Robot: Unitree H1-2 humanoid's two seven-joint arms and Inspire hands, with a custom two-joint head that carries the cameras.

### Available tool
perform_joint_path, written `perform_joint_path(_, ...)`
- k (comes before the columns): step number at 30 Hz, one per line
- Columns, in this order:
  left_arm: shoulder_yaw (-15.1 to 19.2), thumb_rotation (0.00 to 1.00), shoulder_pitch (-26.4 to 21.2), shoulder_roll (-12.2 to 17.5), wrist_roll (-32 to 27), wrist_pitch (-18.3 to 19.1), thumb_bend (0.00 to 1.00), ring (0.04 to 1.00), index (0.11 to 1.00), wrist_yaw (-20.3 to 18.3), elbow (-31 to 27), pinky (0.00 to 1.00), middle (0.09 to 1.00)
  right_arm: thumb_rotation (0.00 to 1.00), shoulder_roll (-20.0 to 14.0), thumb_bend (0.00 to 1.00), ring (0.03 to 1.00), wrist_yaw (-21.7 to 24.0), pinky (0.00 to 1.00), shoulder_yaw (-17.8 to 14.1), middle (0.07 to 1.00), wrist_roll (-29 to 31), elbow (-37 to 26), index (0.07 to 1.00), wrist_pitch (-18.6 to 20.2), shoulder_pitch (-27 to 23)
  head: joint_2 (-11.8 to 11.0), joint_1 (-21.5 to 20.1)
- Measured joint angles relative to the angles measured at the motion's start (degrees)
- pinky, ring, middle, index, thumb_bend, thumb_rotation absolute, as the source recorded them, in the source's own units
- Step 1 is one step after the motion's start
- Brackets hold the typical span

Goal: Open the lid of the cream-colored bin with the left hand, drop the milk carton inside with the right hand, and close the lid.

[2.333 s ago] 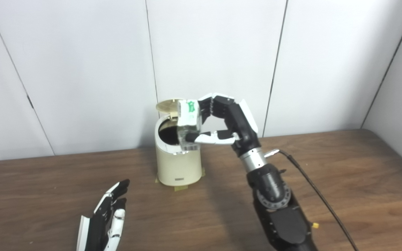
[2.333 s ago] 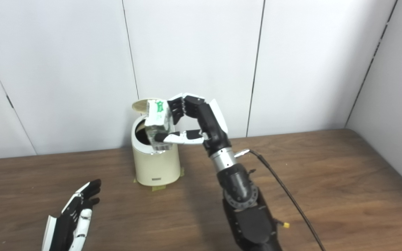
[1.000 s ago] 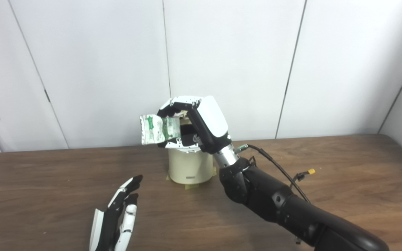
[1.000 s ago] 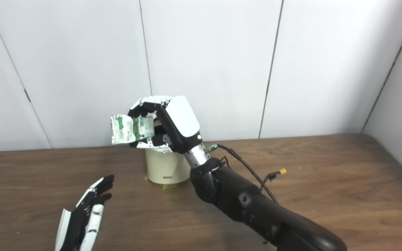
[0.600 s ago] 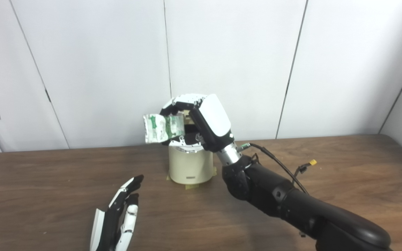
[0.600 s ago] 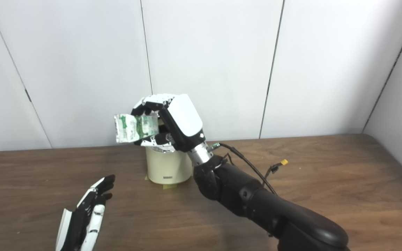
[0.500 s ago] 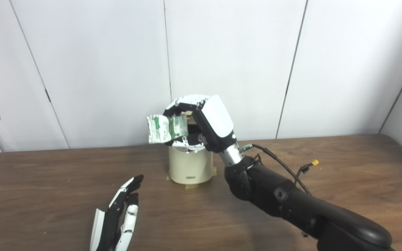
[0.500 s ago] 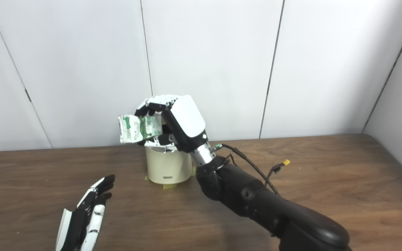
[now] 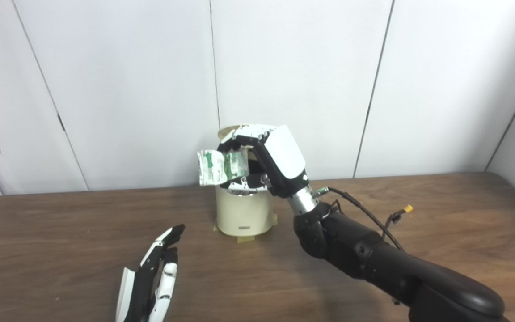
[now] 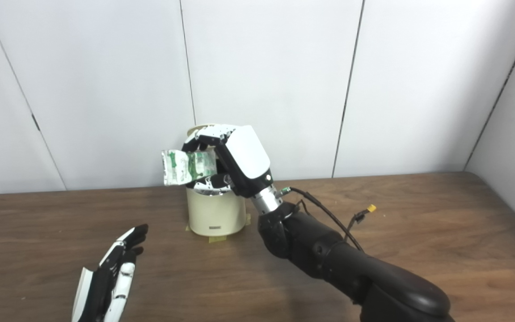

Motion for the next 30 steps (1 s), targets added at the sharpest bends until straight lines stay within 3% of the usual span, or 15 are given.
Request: perform_joint_path(30,-0.4,0.94,0.3,-0.3,1.8,0.1,0.29,0.846,0.825,0.3,-0.4,0.81,0.843,0.00,1.9,0.52,0.459,-0.6,0.42,-0.2,0.503,1.6,6.6,0.464,-0.2,-0.1,-0.4,1.5)
